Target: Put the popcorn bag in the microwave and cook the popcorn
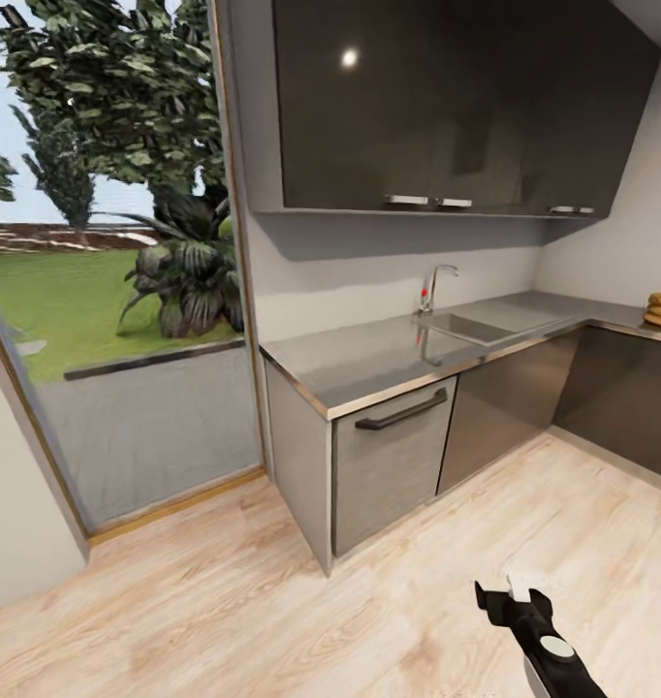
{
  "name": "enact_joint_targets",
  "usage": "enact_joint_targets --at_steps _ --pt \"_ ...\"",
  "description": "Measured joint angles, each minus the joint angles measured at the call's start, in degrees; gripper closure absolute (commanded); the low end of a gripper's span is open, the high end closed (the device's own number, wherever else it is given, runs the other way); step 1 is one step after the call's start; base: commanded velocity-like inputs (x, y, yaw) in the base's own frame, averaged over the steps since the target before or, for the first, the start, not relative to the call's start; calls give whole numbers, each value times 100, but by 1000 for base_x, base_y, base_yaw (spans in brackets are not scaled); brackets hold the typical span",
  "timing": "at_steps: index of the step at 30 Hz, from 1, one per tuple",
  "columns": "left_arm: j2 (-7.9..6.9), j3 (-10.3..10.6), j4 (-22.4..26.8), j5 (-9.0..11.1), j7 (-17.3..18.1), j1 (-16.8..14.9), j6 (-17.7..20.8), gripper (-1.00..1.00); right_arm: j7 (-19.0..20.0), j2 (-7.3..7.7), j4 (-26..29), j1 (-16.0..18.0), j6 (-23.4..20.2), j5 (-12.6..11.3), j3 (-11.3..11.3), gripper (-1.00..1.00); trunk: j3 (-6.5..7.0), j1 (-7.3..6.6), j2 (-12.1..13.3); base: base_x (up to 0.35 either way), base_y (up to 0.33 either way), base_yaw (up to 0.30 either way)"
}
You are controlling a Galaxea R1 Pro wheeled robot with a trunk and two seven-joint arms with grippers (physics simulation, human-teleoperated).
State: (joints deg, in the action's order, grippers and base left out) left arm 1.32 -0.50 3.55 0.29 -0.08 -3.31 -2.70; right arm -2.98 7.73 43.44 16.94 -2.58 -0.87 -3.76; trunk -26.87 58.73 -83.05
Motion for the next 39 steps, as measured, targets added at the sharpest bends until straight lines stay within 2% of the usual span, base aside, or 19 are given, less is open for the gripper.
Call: enact_joint_targets --at_steps 3,6,10,22,27,29,33,39 --pt "0 3 7 2 0 -9 -7 -100 -1 -2 75 -27 -29 3 -69 -100 0 0 0 1 -3 -300" --pt "16 24 10 0 0 -32 -221 -100 -7 -8 91 -33 -35 7 -84 -100 0 0 0 0 -141 -300" --pt "122 41 9 -11 0 -42 -414 -100 -8 -15 96 -34 -37 7 -83 -100 0 0 0 0 -302 -300" --pt "154 42 15 -13 0 -78 -447 -100 -8 -34 88 -35 -22 12 -73 -100 0 0 0 0 -342 -300" --pt "226 52 49 -20 0 -444 -447 -100 -10 -44 96 -34 -13 16 -71 -100 1 -1 0 62 -330 -300" --pt "311 58 249 -21 3 -620 -448 -100 -15 -44 96 -35 -13 16 -70 -100 1 -1 0 90 -125 -300" --pt "400 71 1244 -21 50 -683 -448 -100 -17 -36 101 -34 -26 16 -78 -100 1 0 0 18 -25 -300" --pt "446 69 1475 -21 48 -631 -450 -100 -41 -57 155 -29 -63 26 -95 -100 0 0 0 1 -2 -300"
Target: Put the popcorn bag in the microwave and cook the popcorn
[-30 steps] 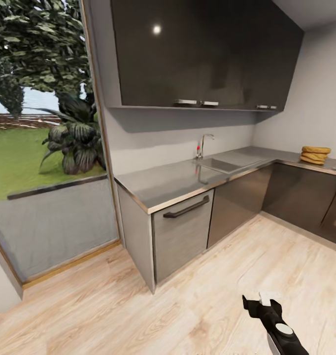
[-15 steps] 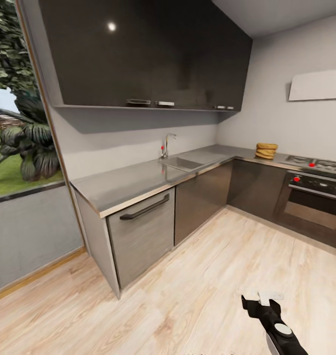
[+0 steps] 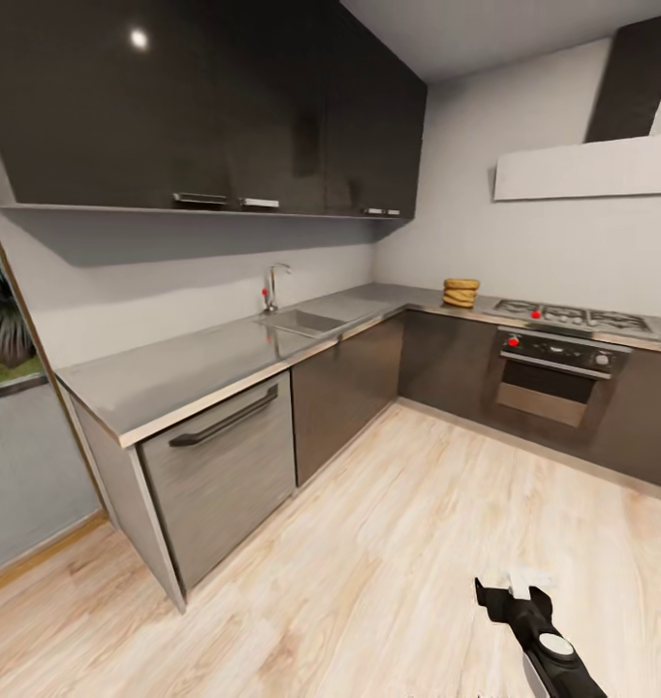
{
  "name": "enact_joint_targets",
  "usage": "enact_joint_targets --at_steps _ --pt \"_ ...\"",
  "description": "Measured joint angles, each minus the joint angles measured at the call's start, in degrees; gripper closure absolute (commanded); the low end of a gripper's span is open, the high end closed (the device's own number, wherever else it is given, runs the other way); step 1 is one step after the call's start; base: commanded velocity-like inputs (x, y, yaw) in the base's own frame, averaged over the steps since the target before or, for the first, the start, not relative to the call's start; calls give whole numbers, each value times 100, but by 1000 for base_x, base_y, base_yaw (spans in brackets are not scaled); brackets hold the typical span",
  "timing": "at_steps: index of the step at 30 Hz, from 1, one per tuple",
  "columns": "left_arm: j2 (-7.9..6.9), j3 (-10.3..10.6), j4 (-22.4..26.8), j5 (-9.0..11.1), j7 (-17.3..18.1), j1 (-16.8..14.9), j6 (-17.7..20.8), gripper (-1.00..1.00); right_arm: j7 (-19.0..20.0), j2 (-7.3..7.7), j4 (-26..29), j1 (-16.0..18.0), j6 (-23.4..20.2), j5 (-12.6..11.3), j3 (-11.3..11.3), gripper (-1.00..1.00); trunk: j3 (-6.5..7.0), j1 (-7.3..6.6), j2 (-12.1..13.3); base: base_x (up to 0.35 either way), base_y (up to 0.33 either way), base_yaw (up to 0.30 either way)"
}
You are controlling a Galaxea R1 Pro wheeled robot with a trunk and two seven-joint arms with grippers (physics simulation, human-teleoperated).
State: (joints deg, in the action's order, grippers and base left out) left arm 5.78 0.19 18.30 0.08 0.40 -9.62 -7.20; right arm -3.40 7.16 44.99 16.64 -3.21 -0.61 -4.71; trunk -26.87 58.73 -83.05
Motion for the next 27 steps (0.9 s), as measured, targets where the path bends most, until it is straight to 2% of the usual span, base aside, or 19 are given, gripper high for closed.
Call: enact_joint_targets --at_steps 3,6,8,10,14,27 --pt "4 -2 6 2 -1 6 -5 -100 -48 30 659 107 -720 22 -28 -100 1 0 0 0 0 -300" --pt "10 -2 6 4 1 7 -7 -100 -144 38 1707 303 -1347 38 -28 -100 1 0 0 0 0 -300" --pt "11 -2 8 3 0 7 -8 -100 -206 38 2427 356 -1721 42 -27 -100 1 -1 0 60 -18 -300" --pt "6 -11 4 6 -1 7 -4 -100 -233 28 2932 356 -1886 34 -28 -100 1 -1 -1 189 -149 -300" --pt "10 -13 1 8 -44 -15 -1 -100 -251 10 3176 342 -1944 41 -1 -100 0 -2 -1 227 -244 -300" --pt "11 -11 1 8 -56 -27 0 -100 -305 -15 3206 328 -1917 54 42 -100 0 -1 -1 193 -307 -300"
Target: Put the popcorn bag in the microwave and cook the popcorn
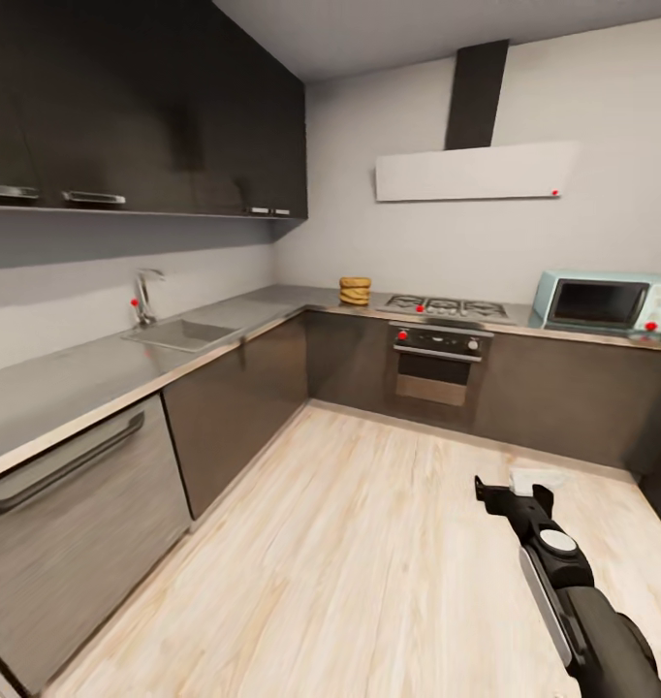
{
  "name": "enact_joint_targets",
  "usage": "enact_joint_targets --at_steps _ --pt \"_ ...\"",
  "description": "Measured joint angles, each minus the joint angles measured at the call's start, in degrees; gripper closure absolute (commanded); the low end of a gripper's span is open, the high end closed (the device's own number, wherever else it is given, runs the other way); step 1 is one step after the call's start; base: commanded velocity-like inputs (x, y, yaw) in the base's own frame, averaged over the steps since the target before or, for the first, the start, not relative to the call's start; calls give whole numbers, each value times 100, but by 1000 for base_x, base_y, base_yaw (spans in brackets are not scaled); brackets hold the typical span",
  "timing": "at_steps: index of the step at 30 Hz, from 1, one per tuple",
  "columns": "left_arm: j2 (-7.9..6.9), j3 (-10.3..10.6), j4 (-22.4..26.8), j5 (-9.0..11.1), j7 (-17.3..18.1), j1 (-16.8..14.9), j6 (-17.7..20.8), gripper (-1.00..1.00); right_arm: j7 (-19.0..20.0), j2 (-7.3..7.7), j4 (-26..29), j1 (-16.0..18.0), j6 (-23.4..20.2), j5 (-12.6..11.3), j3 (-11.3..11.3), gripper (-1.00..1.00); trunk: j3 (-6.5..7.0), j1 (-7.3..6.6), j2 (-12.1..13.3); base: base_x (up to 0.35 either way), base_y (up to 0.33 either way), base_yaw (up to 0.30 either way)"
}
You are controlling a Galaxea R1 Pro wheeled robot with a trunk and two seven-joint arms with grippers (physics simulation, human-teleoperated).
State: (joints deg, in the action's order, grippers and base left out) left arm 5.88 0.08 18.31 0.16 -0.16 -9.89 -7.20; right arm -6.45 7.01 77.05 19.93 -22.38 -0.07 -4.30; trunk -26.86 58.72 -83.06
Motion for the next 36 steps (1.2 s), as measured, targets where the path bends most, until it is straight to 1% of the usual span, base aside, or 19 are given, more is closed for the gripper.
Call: enact_joint_targets --at_steps 8,19,28,32,36 --pt "0 0 0 -23 0 -5 -5 -100 -24 -1 -22 0 0 0 -6 -100 0 -1 1 191 -310 -300" --pt "-9 -20 -16 6 0 -12 -4 -100 -29 -8 -12 -2 1 0 1 -100 -8 -1 0 239 -276 -292" --pt "-15 -31 -58 20 0 -27 0 -100 -3 -1 -8 -17 109 0 28 -100 -14 -2 0 273 -239 -45" --pt "-18 -39 -65 22 0 -27 0 -100 0 -1 -23 -14 140 0 106 -100 -14 -2 0 319 -172 0" --pt "-18 -40 -69 18 0 -27 0 -100 -15 -1 16 -20 303 -15 97 -100 -14 -2 0 322 -176 0"
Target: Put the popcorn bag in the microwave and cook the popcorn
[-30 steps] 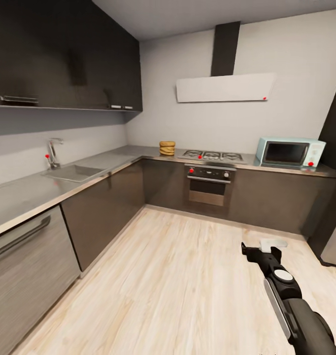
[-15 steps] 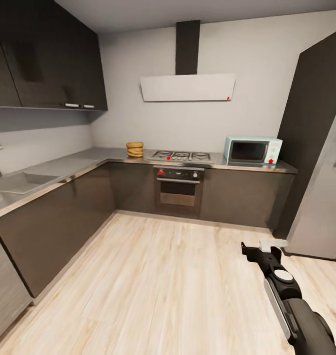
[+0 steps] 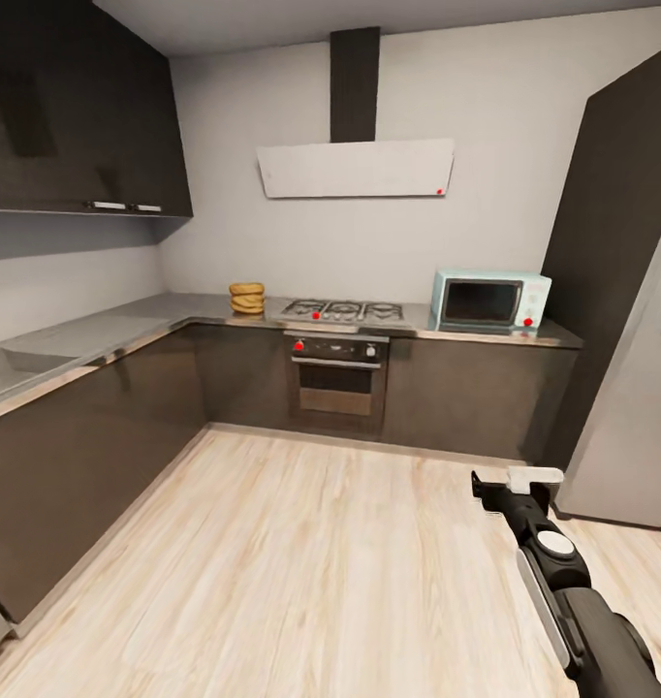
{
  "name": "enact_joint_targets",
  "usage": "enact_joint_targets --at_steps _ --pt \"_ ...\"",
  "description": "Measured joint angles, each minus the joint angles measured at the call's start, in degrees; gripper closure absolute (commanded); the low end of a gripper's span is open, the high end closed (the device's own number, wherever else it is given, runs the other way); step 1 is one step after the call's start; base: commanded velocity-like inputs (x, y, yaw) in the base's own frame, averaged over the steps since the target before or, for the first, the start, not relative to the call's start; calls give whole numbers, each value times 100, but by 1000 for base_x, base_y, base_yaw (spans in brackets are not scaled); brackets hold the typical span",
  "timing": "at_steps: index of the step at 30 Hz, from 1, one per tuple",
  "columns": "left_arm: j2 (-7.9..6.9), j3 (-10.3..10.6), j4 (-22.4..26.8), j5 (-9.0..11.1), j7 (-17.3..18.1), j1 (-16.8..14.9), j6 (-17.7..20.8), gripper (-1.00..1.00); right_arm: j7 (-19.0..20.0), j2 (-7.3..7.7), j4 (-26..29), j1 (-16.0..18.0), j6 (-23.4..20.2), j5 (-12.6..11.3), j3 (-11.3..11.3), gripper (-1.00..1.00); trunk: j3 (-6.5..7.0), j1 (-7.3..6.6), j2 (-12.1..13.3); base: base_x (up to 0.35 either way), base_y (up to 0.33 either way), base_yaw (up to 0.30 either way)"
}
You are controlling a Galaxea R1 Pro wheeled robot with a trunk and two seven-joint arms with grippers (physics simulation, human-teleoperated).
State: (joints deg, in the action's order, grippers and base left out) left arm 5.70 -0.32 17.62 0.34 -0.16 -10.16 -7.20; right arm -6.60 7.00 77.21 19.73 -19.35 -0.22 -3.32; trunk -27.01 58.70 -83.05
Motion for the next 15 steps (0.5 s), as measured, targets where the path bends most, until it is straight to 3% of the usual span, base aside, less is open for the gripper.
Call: enact_joint_targets --at_steps 7,10,15 --pt "0 8 -1 -2 0 0 -3 -100 40 -2 35 37 187 -20 3 -100 0 0 0 321 -206 -27" --pt "0 3 -1 -2 0 0 -4 -100 25 -15 28 256 146 -41 25 -100 -5 0 0 321 -210 -242" --pt "1 5 -1 -2 0 0 -8 -100 47 -11 -80 340 143 -27 151 -100 -17 0 0 320 -210 -270"
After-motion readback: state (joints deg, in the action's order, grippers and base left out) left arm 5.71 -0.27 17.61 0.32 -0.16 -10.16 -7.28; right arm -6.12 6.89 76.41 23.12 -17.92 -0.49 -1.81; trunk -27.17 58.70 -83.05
